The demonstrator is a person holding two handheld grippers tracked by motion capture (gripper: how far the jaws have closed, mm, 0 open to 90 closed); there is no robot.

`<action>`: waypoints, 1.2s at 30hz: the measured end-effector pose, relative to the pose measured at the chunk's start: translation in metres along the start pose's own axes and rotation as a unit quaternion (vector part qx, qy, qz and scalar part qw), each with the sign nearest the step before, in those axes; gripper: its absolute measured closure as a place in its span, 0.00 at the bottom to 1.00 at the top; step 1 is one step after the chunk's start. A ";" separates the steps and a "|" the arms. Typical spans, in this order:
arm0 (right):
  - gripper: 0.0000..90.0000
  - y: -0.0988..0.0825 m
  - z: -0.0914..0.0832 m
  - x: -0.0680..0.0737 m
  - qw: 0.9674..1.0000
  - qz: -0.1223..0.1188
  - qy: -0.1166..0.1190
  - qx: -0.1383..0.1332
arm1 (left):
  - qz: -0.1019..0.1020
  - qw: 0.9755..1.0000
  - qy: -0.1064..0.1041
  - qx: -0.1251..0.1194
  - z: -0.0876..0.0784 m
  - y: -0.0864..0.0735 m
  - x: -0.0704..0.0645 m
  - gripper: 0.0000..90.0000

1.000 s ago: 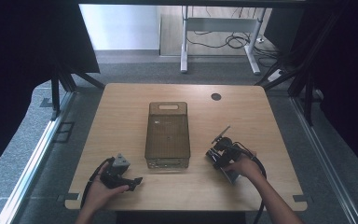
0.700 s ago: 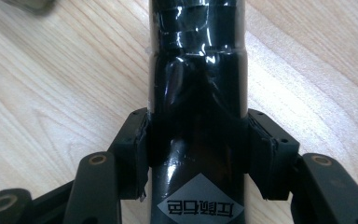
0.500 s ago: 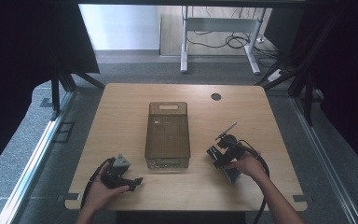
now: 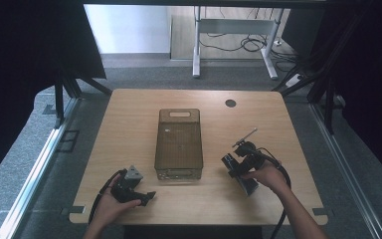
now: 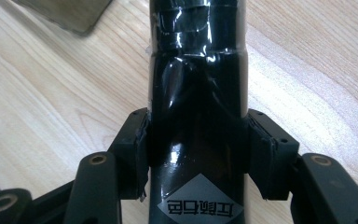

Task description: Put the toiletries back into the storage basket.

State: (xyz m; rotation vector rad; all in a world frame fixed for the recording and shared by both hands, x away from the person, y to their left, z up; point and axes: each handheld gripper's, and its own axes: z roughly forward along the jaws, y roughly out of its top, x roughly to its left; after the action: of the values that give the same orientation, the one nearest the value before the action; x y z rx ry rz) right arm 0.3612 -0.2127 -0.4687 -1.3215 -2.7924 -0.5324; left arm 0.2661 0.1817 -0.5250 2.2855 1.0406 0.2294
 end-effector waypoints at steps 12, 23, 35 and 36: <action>0.51 0.008 -0.009 0.006 1.000 0.005 0.010 -0.005 | -0.003 1.000 -0.001 -0.005 -0.003 0.000 0.002 0.25; 0.51 0.022 -0.015 0.010 0.999 0.020 0.028 -0.014 | -0.002 1.000 -0.003 -0.009 -0.004 0.001 0.000 0.25; 0.51 0.034 -0.024 0.016 0.999 0.028 0.031 -0.012 | 0.000 1.000 -0.007 -0.007 -0.004 0.001 0.001 0.25; 0.51 0.036 -0.025 0.016 0.999 0.030 0.032 -0.012 | 0.001 1.000 -0.007 -0.007 -0.004 0.001 0.001 0.25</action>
State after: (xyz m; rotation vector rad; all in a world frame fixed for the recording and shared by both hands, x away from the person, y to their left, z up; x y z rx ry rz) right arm 0.3742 -0.1873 -0.4317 -1.3627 -2.6953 -0.5976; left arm 0.2658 0.1837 -0.5219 2.2727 1.0279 0.2196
